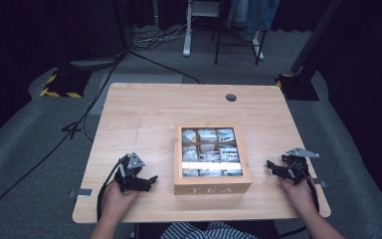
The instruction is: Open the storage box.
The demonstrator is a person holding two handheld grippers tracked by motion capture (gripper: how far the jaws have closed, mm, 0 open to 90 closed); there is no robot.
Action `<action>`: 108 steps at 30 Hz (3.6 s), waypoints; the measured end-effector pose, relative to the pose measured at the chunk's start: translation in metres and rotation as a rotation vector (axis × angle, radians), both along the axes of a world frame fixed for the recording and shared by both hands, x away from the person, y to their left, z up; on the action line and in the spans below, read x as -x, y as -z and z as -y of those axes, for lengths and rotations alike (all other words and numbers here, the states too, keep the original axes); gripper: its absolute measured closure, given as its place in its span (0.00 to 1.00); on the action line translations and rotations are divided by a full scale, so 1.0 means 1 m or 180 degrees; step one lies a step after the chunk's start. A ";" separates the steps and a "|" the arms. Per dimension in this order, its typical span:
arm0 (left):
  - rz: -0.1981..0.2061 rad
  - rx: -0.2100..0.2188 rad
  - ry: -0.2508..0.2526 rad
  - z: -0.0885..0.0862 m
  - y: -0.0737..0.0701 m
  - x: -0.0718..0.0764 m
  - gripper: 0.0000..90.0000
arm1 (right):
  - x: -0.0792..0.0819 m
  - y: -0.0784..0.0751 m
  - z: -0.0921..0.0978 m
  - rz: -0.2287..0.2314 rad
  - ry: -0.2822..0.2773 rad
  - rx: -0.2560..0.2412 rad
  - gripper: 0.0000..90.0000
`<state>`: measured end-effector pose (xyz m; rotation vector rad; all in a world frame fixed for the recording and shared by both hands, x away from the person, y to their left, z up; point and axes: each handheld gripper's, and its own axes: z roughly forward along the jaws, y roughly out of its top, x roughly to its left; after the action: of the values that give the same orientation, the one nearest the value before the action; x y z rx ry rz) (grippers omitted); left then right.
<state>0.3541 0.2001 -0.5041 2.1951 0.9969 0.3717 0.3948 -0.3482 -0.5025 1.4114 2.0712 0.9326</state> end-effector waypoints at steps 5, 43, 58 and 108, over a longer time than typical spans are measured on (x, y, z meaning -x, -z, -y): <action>-0.0015 0.0009 0.0005 0.000 0.000 0.000 0.17 | 0.002 -0.004 0.001 -0.0050 -0.0092 0.0064 0.49; 0.0018 -0.0020 0.0000 0.000 0.000 -0.001 0.17 | 0.053 -0.087 -0.036 0.0243 -0.0969 -0.0670 0.49; 0.0018 -0.0020 0.0003 0.000 0.000 -0.001 0.17 | 0.063 -0.080 -0.078 -0.0098 -0.1447 -0.0586 0.43; -0.0072 -0.0047 -0.0026 -0.003 -0.004 0.003 0.25 | 0.072 -0.089 -0.094 -0.0430 -0.1501 -0.0299 0.59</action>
<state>0.3513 0.2036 -0.4999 2.2136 1.0187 0.3598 0.3229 -0.2543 -0.4140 1.0678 2.5548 1.1531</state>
